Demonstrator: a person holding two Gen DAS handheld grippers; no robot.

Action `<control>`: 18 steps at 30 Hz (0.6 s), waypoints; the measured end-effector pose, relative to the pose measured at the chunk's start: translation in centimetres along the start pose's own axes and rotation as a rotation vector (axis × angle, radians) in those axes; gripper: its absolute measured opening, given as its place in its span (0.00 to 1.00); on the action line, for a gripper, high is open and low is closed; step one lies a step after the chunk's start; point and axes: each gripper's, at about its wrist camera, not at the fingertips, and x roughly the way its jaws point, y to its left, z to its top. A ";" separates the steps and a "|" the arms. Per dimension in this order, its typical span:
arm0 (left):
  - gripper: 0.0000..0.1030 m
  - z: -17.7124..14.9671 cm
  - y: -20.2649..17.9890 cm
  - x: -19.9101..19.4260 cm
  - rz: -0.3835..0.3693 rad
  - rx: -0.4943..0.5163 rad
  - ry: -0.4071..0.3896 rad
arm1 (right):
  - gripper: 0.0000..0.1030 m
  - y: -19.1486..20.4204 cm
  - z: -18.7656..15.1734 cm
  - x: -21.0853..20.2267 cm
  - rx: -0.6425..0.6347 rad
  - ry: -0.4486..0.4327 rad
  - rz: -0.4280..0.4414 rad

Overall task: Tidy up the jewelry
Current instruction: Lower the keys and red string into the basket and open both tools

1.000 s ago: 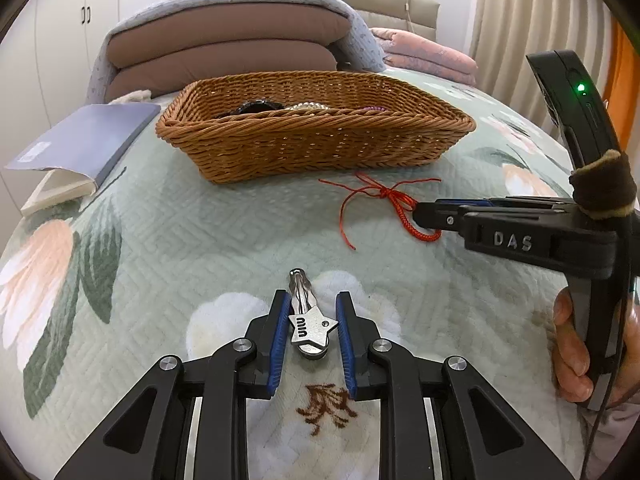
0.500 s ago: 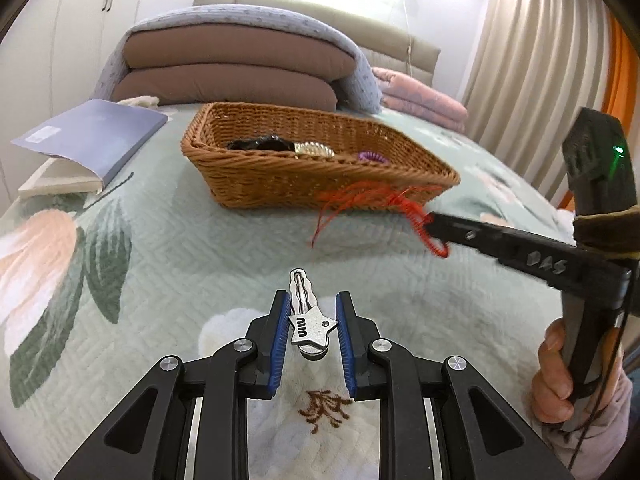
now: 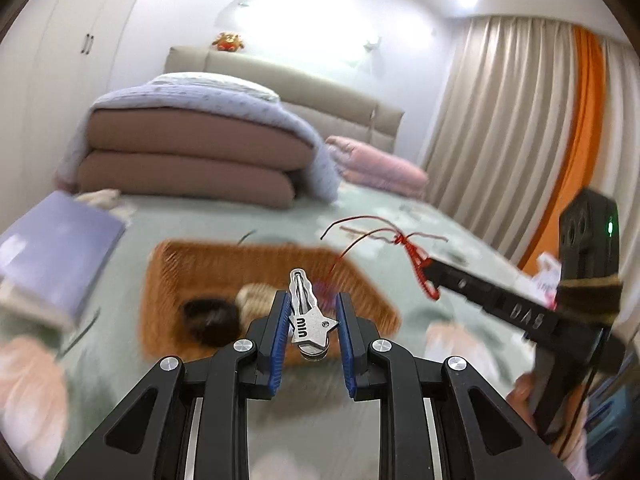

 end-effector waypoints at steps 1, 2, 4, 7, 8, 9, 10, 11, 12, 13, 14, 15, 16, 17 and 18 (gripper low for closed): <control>0.23 0.6 0.2 0.9 -0.004 -0.007 -0.005 | 0.05 -0.4 0.5 1.3 0.007 -0.003 -0.026; 0.23 1.1 0.4 2.4 -0.001 -0.016 -0.008 | 0.05 -0.9 0.6 2.2 0.016 0.001 -0.044; 0.23 1.5 0.9 5.4 0.008 -0.029 0.007 | 0.05 -2.3 0.5 4.9 0.050 0.020 -0.068; 0.23 0.7 2.0 9.7 0.034 -0.048 0.051 | 0.05 -4.1 -1.0 7.8 0.078 0.065 -0.105; 0.23 0.0 2.3 10.7 0.029 -0.055 0.068 | 0.05 -4.6 -1.5 8.4 0.084 0.084 -0.110; 0.23 -0.7 2.6 11.5 0.034 -0.051 0.089 | 0.05 -5.1 -1.8 9.2 0.091 0.112 -0.117; 0.23 -1.1 2.7 12.1 0.049 -0.042 0.107 | 0.05 -5.5 -2.1 9.6 0.100 0.130 -0.116; 0.23 -1.3 2.8 12.5 0.059 -0.037 0.121 | 0.05 -5.8 -2.3 9.9 0.114 0.142 -0.105; 0.23 -1.2 2.8 12.7 0.053 -0.045 0.125 | 0.05 -6.0 -2.5 10.0 0.123 0.147 -0.096; 0.23 -1.1 2.9 12.8 0.045 -0.050 0.122 | 0.05 -6.0 -2.7 10.0 0.121 0.149 -0.096; 0.23 -1.2 3.0 12.5 0.041 -0.049 0.116 | 0.05 -5.9 -2.7 9.9 0.112 0.148 -0.106; 0.23 -1.1 2.9 12.3 0.045 -0.044 0.110 | 0.05 -5.9 -2.8 9.9 0.107 0.147 -0.108; 0.23 -1.2 3.0 12.1 0.047 -0.042 0.108 | 0.05 -5.9 -2.9 9.8 0.109 0.147 -0.101; 0.23 -1.2 3.1 12.1 0.048 -0.042 0.107 | 0.05 -5.9 -3.0 9.9 0.110 0.148 -0.098; 0.23 -1.3 3.2 12.1 0.048 -0.044 0.108 | 0.05 -6.0 -3.0 10.0 0.110 0.151 -0.100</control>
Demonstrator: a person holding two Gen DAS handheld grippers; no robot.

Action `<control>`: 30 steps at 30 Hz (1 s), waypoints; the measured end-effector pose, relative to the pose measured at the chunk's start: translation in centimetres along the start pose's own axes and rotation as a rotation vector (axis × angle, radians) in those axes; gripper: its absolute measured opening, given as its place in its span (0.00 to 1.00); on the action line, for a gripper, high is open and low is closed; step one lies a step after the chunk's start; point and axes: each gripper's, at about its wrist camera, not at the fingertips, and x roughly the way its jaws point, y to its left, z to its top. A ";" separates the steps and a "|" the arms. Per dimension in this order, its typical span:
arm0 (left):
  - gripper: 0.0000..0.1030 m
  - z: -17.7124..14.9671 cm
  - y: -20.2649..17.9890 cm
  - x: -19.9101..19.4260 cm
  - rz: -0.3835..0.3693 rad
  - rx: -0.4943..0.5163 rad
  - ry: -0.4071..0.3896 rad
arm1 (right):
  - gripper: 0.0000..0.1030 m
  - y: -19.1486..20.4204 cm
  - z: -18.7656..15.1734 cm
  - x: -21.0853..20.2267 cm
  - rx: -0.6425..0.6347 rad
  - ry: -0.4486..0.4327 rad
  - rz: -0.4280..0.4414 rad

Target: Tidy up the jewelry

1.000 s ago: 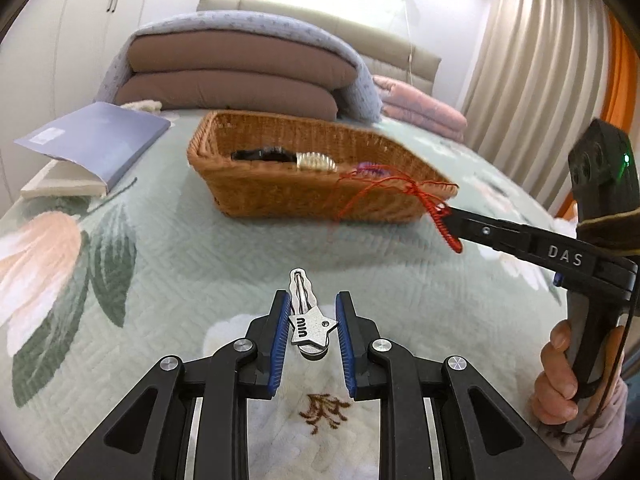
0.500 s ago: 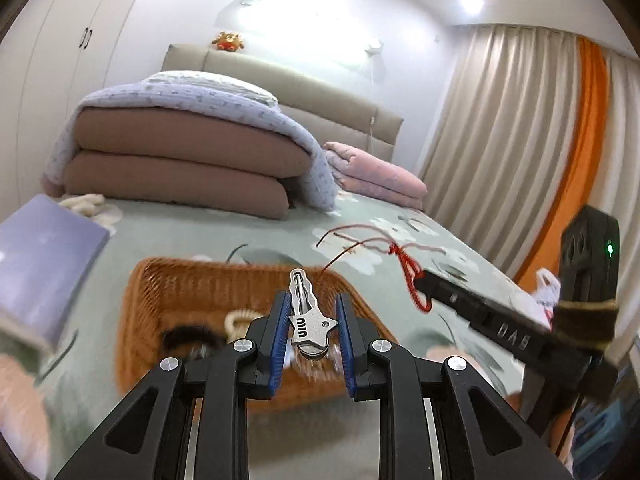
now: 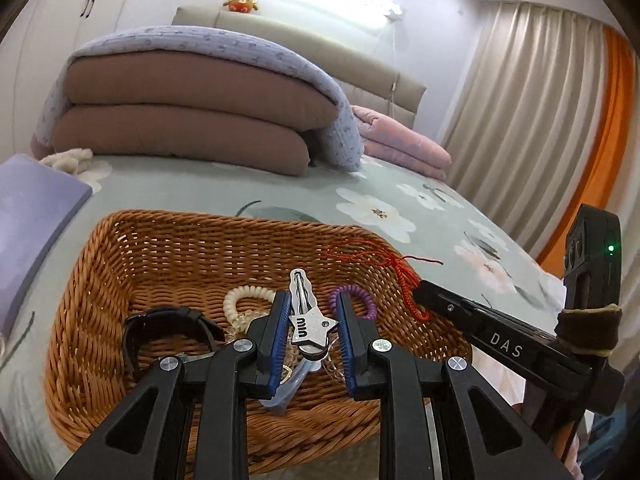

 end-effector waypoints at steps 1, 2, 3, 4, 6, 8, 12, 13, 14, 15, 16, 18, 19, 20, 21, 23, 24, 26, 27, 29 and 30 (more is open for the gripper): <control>0.23 -0.1 0.0 0.0 0.003 0.000 0.001 | 0.06 0.0 -0.1 0.1 0.000 0.005 0.001; 0.23 -0.2 0.0 0.0 0.007 0.002 0.002 | 0.06 0.0 -0.1 0.2 0.002 0.013 0.008; 0.23 -0.2 0.1 -0.1 0.010 0.004 0.002 | 0.06 0.0 -0.2 0.4 0.008 0.023 0.019; 0.23 -0.4 0.0 -0.3 0.011 0.002 0.000 | 0.08 -0.1 -0.3 0.4 0.014 0.030 0.027; 0.35 -0.6 -0.1 -0.7 0.000 -0.006 -0.005 | 0.14 -0.1 -0.3 0.4 0.015 0.031 0.028; 0.56 -0.7 -0.3 -1.4 0.013 -0.002 -0.034 | 0.33 -0.3 -0.3 0.1 0.014 0.019 0.022; 0.56 -0.8 -0.5 -2.3 0.011 0.018 -0.050 | 0.35 -0.2 -0.4 -1.2 0.004 -0.025 0.026; 0.56 -0.9 -0.6 -2.4 0.019 0.021 -0.051 | 0.35 -0.1 -0.5 -1.6 -0.001 -0.040 0.013; 0.56 -1.1 -0.7 -2.6 0.029 0.025 -0.051 | 0.35 0.1 -0.6 -2.1 -0.007 -0.055 -0.001; 0.56 -1.5 -0.9 -3.0 0.050 0.027 -0.053 | 0.35 0.3 -0.9 -2.9 -0.017 -0.079 -0.023; 0.56 -1.7 -1.1 -3.4 0.059 0.029 -0.059 | 0.35 0.7 -1.2 -3.8 -0.027 -0.108 -0.045; 0.56 -2.3 -1.9 -4.9 0.070 0.036 -0.088 | 0.36 1.5 -1.8 -5.9 -0.048 -0.149 -0.087; 0.57 -2.9 -2.3 -6.1 0.078 0.043 -0.100 | 0.37 1.9 -2.5 -7.3 -0.056 -0.167 -0.100; 0.57 -3.7 -2.8 -7.5 0.088 0.053 -0.113 | 0.41 2.3 -3.3 -8.4 -0.064 -0.179 -0.100; 0.57 -4.5 -3.1 -8.6 0.099 0.061 -0.122 | 0.44 2.7 -4.2 -9.7 -0.070 -0.189 -0.097; 0.57 -6.3 -3.6 -11.3 0.130 0.072 -0.136 | 0.51 3.6 -6.3 -12.6 -0.082 -0.208 -0.110; 0.57 -7.0 -3.9 -12.8 0.157 0.077 -0.150 | 0.52 4.1 -7.2 -13.8 -0.088 -0.213 -0.113; 0.57 -7.9 -4.2 -15.5 0.206 0.074 -0.172 | 0.54 4.9 -8.6 -16.2 -0.094 -0.217 -0.102; 0.57 -8.4 -4.1 -16.9 0.206 0.065 -0.177 | 0.54 5.5 -9.3 -17.5 -0.102 -0.220 -0.090; 0.57 -9.1 -4.2 -18.9 0.212 0.052 -0.187 | 0.55 6.5 -10.7 -19.8 -0.124 -0.246 -0.086; 0.57 -9.7 -4.2 -19.8 0.220 0.051 -0.198 | 0.55 7.0 -11.3 -20.6 -0.137 -0.263 -0.088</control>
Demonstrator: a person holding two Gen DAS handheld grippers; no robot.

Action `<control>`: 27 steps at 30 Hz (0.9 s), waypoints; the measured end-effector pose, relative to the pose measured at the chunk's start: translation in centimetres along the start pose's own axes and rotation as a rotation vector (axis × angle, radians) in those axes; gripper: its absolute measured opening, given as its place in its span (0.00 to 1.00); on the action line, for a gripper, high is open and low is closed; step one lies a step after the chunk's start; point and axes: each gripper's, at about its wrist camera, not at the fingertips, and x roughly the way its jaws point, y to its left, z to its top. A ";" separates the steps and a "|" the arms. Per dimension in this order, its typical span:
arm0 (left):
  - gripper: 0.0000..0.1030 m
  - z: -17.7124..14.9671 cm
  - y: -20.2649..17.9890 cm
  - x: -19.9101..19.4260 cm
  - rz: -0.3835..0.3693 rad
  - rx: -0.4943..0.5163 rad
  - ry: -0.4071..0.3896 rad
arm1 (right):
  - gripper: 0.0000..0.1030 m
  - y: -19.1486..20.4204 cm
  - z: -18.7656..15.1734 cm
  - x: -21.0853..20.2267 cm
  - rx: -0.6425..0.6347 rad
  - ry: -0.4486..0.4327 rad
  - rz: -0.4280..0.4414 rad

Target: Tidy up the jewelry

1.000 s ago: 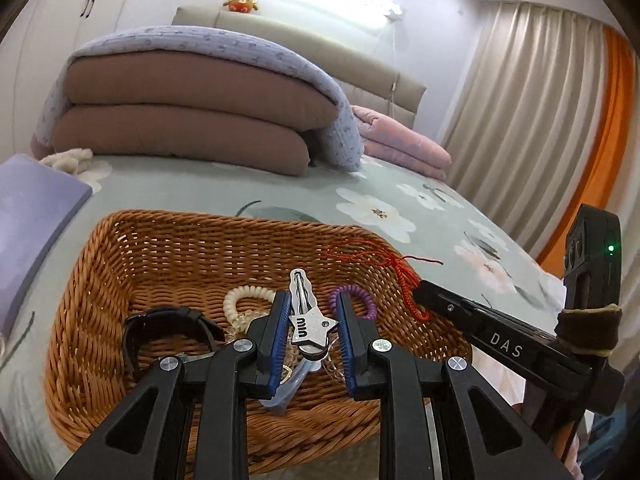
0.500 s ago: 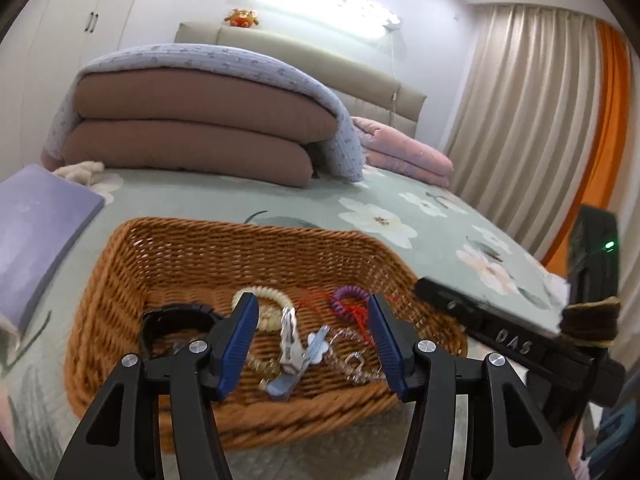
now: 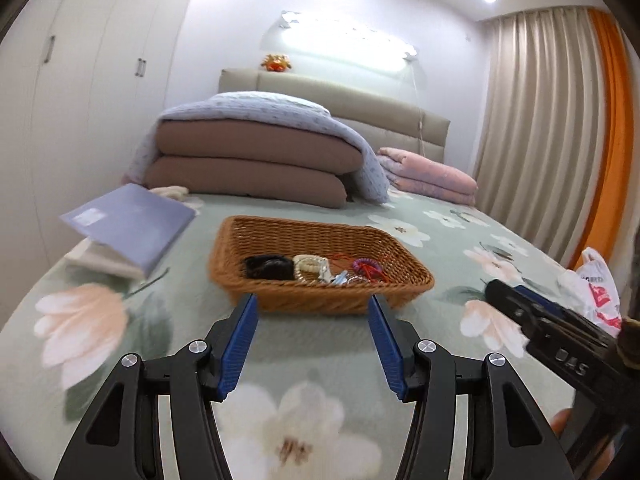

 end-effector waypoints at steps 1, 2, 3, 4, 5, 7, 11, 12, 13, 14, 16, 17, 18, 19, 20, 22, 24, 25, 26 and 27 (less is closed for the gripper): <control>0.60 -0.5 0.1 -1.0 0.010 -0.002 -0.014 | 0.56 0.7 -0.4 -1.4 -0.024 -0.030 -0.008; 0.64 -1.0 0.3 -1.8 0.019 -0.007 -0.023 | 0.58 1.2 -0.8 -2.3 -0.045 -0.057 -0.020; 0.65 -1.7 0.4 -2.3 0.023 -0.016 -0.029 | 0.63 1.7 -1.2 -3.2 -0.064 -0.081 -0.034; 0.65 -2.1 0.4 -2.6 0.025 -0.027 -0.032 | 0.76 2.0 -1.5 -3.5 -0.075 -0.096 -0.042; 0.65 -2.7 0.6 -2.8 0.028 -0.043 -0.040 | 0.83 2.4 -2.0 -4.0 -0.082 -0.116 -0.051; 0.65 -3.5 0.4 -2.9 0.062 -0.044 -0.059 | 0.83 2.8 -2.8 -4.0 -0.083 -0.122 -0.048; 0.65 -4.6 -0.2 -1.9 0.079 0.022 -0.036 | 0.83 3.8 -3.4 -2.6 -0.132 -0.070 -0.059; 0.65 -4.8 -0.1 -1.7 0.085 0.025 -0.033 | 0.83 3.8 -3.6 -2.3 -0.132 -0.063 -0.057; 0.65 -5.0 -0.1 -1.5 0.088 0.024 -0.029 | 0.83 3.7 -3.7 -2.0 -0.128 -0.050 -0.053; 0.65 -5.2 0.0 -1.2 0.086 0.021 -0.021 | 0.83 3.5 -3.8 -1.6 -0.122 -0.038 -0.052; 0.65 -5.5 0.1 -0.9 0.087 0.018 -0.004 | 0.83 3.0 -4.0 -1.1 -0.107 -0.018 -0.052; 0.65 -5.7 0.1 -0.9 0.084 0.016 -0.001 | 0.83 2.7 -4.1 -0.8 -0.097 -0.011 -0.052; 0.65 -5.8 0.1 -1.0 0.085 0.015 -0.004 | 0.83 2.3 -4.1 -0.6 -0.085 -0.002 -0.056; 0.65 -5.9 0.1 -1.0 0.089 0.016 -0.011 | 0.83 2.0 -4.2 -0.3 -0.073 0.009 -0.061; 0.65 -5.9 0.0 -1.1 0.097 0.018 -0.021 | 0.83 1.6 -4.2 -0.1 -0.064 0.019 -0.064; 0.65 -6.1 -0.1 -1.2 0.106 0.025 -0.030 | 0.83 0.9 -4.2 0.5 -0.043 0.038 -0.074; 0.73 -6.2 -0.1 -1.2 0.114 0.025 -0.027 | 0.84 0.5 -4.3 1.1 -0.031 0.058 -0.083; 0.74 -6.2 0.0 -1.2 0.114 0.022 -0.023 | 0.85 0.4 -4.3 1.3 -0.026 0.068 -0.084; 0.74 -6.2 0.2 -1.1 0.113 0.014 -0.018 | 0.85 0.2 -4.4 1.5 -0.019 0.077 -0.082; 0.74 -6.2 0.3 -1.0 0.112 0.005 -0.012 | 0.85 0.1 -4.4 1.6 -0.016 0.081 -0.081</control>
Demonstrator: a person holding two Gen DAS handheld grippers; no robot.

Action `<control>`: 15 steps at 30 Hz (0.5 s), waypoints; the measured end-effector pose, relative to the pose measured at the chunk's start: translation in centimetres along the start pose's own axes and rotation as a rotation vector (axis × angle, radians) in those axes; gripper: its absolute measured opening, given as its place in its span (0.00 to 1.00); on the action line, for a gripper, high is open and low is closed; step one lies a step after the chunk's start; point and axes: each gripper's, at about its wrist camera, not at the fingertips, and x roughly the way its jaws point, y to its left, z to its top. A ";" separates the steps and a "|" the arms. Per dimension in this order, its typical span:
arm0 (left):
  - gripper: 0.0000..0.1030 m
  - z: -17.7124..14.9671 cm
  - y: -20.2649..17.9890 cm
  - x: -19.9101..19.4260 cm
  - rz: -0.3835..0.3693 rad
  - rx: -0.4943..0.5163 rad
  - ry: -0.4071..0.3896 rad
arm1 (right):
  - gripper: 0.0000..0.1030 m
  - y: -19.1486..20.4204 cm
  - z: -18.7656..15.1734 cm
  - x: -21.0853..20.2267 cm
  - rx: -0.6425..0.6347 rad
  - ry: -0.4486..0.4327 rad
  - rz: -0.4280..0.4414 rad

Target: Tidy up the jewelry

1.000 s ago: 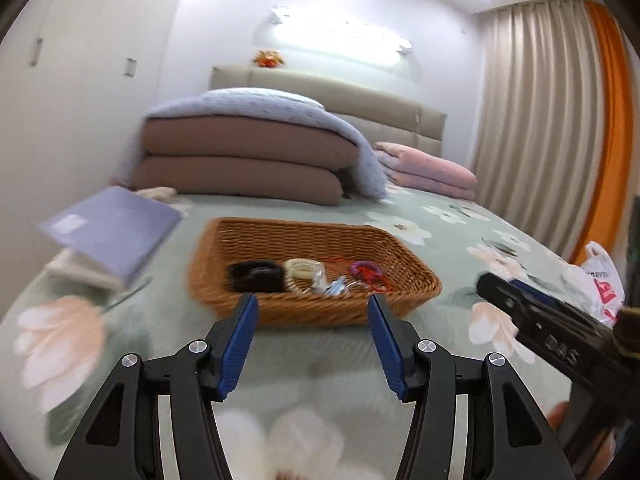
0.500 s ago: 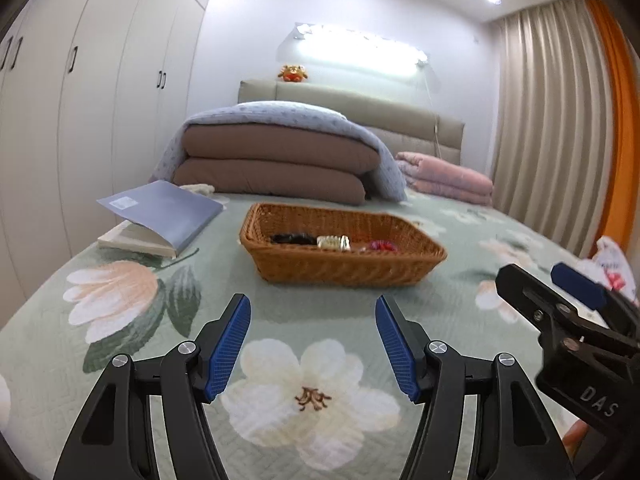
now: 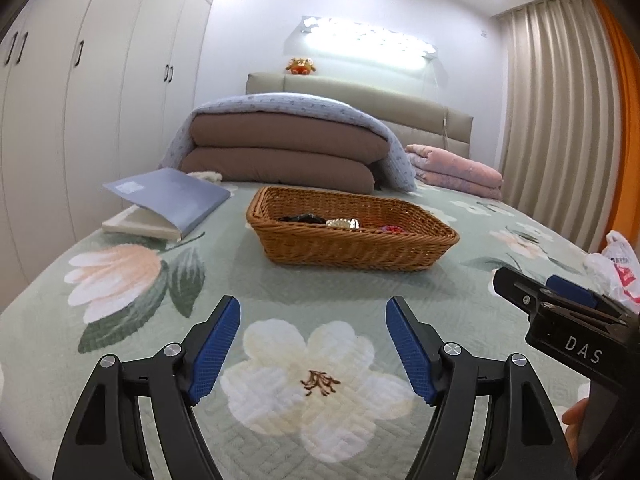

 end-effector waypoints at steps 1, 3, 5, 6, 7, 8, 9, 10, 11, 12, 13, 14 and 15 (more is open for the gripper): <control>0.74 0.0 0.3 0.1 -0.006 -0.015 0.008 | 0.85 0.0 0.0 0.0 0.001 0.002 0.002; 0.75 0.0 0.8 0.3 -0.016 -0.043 0.024 | 0.85 0.0 -0.1 0.0 -0.003 0.000 -0.001; 0.75 0.0 1.1 0.4 -0.014 -0.060 0.027 | 0.85 0.1 -0.1 0.1 -0.012 0.000 -0.009; 0.75 0.0 1.2 0.4 -0.014 -0.062 0.030 | 0.85 0.1 -0.1 0.2 -0.016 0.001 -0.010; 0.75 0.0 1.2 0.4 -0.011 -0.062 0.030 | 0.85 0.1 -0.1 0.2 -0.018 0.003 -0.009; 0.75 0.0 1.2 0.4 -0.003 -0.057 0.028 | 0.85 0.1 -0.1 0.2 -0.017 0.004 -0.010; 0.75 0.1 1.1 0.3 0.006 -0.049 0.025 | 0.85 0.0 -0.1 0.2 -0.015 0.005 -0.011; 0.75 0.2 0.9 0.2 0.023 -0.032 0.015 | 0.85 -0.2 -0.1 0.3 -0.011 0.006 -0.010; 0.75 0.2 0.8 0.1 0.041 -0.015 0.004 | 0.86 -0.3 -0.1 0.2 -0.008 0.007 -0.009; 0.75 0.2 0.5 -0.1 0.069 0.007 -0.009 | 0.86 -0.4 0.0 0.3 -0.004 0.010 -0.007; 0.75 0.3 0.5 -0.1 0.077 0.013 -0.013 | 0.86 -0.4 -0.1 0.4 -0.001 0.013 -0.005; 0.74 0.2 0.5 -0.1 0.073 0.015 -0.011 | 0.86 -0.5 0.0 0.4 0.000 0.015 -0.005; 0.74 0.2 0.4 0.0 0.069 0.018 -0.006 | 0.86 -0.5 -0.1 0.4 0.000 0.017 -0.005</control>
